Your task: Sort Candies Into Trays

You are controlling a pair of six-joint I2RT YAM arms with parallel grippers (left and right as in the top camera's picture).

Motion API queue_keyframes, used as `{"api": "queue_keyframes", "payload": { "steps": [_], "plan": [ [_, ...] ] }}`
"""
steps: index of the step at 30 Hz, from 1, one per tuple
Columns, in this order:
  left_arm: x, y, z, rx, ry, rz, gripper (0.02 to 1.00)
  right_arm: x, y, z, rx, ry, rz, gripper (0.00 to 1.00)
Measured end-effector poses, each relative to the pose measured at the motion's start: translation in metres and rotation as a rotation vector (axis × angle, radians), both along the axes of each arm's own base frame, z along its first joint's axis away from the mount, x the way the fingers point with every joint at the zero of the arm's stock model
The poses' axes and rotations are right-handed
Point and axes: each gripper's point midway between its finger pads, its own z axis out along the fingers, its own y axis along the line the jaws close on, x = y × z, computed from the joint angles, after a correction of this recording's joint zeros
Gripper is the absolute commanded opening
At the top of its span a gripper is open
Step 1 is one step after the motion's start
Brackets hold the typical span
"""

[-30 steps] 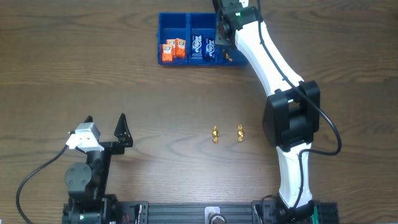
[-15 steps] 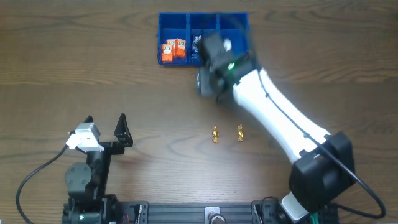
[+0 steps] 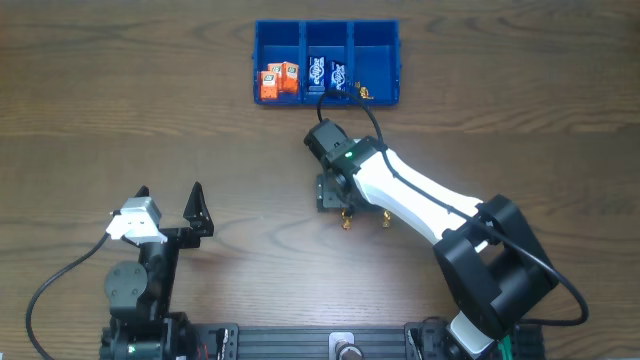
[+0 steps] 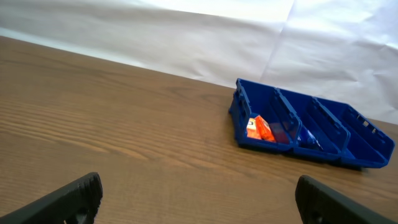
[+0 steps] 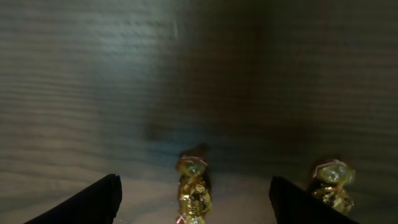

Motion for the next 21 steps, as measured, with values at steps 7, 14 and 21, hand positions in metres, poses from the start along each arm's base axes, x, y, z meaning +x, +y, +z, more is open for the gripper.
{"api": "queue_keyframes", "payload": {
  "steps": [7,14,21],
  "plan": [
    [0.000,0.000,0.000,0.000,0.000,0.000,0.998,-0.010,-0.001,-0.006,-0.002,0.027,-0.008,0.770],
    [0.000,0.000,0.000,0.000,0.000,0.000,0.998,-0.024,-0.005,-0.018,-0.016,0.057,-0.002,0.673],
    [0.000,0.000,0.000,0.000,0.000,0.000,0.998,-0.024,-0.004,-0.020,-0.010,0.051,-0.010,0.518]
  ]
}}
